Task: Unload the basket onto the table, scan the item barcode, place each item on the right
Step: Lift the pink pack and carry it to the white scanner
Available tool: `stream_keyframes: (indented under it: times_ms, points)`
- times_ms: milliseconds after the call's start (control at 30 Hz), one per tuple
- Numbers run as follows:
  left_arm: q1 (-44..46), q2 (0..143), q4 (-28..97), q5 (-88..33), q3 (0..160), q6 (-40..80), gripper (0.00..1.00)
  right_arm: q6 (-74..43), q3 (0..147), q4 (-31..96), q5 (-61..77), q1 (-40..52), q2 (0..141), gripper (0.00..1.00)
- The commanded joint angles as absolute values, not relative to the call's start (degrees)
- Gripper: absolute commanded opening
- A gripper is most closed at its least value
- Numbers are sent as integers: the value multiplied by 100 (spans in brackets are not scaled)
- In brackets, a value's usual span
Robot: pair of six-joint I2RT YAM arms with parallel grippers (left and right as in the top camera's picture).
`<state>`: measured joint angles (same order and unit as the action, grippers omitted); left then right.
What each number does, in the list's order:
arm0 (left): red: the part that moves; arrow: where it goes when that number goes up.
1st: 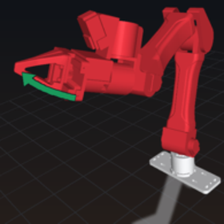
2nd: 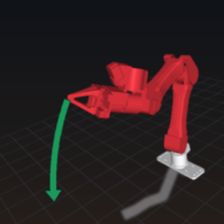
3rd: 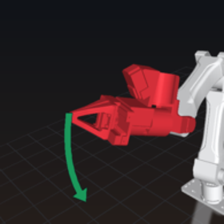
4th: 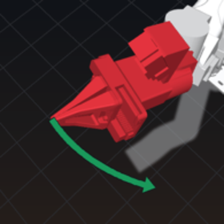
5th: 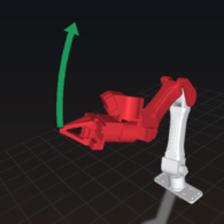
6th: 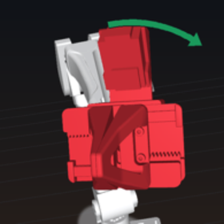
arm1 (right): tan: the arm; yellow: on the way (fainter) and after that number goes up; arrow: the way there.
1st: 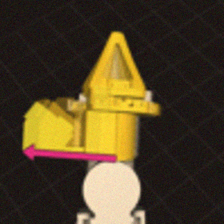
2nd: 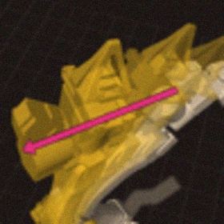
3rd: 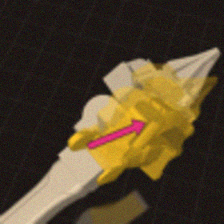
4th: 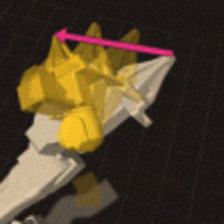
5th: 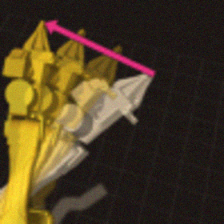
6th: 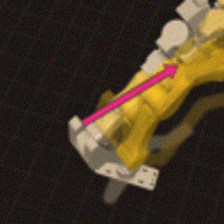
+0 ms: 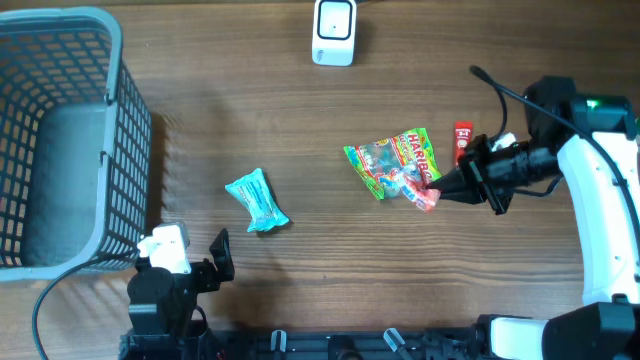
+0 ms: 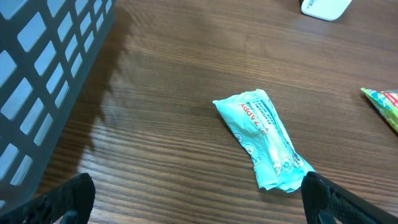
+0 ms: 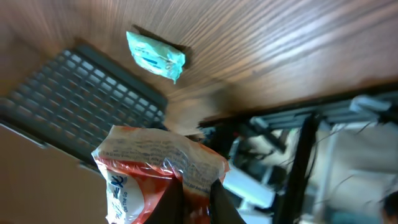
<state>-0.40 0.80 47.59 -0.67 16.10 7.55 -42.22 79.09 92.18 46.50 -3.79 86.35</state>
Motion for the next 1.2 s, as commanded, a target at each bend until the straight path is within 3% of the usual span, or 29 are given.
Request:
stream_keyframes:
  times_ms: [0, 133, 233, 300, 367, 500, 633, 700, 833, 1167]
  points:
    - [-10, 49, 4744, 5, 1564, 624, 100, -4775, 7819, 9216, 4998, -360, 8971, 4]
    - [-10, 49, 4744, 8, 1564, 624, 100, -3879, 7817, 9190, 4836, -360, 9249, 4]
    - [-10, 49, 4744, 8, 1564, 624, 100, -3044, 7898, 8488, 5210, -296, 9166, 4]
    - [-10, 49, 4744, 8, 1564, 624, 100, -2880, 8044, 7642, 5238, -161, 9035, 4]
    - [-10, 49, 4744, 8, 1564, 624, 100, -2862, 8138, 6005, 5063, 185, 8888, 5]
    - [-10, 49, 4744, 8, 1564, 624, 100, -2416, 8108, 2705, 3288, 1146, 8899, 5]
    - [-10, 49, 4746, 8, 1564, 624, 100, -1798, 8108, 1280, 268, 1817, 9094, 5]
    - [-10, 49, 4744, 8, 1564, 624, 100, -1584, 8108, 687, -554, 2043, 9384, 5]
    - [-10, 49, 4746, 8, 1564, 624, 100, -670, 8108, -860, -580, 2143, 10451, 5]
    - [-10, 49, 4744, 8, 1564, 624, 100, -932, 8112, -4495, -508, 2217, 12226, 5]
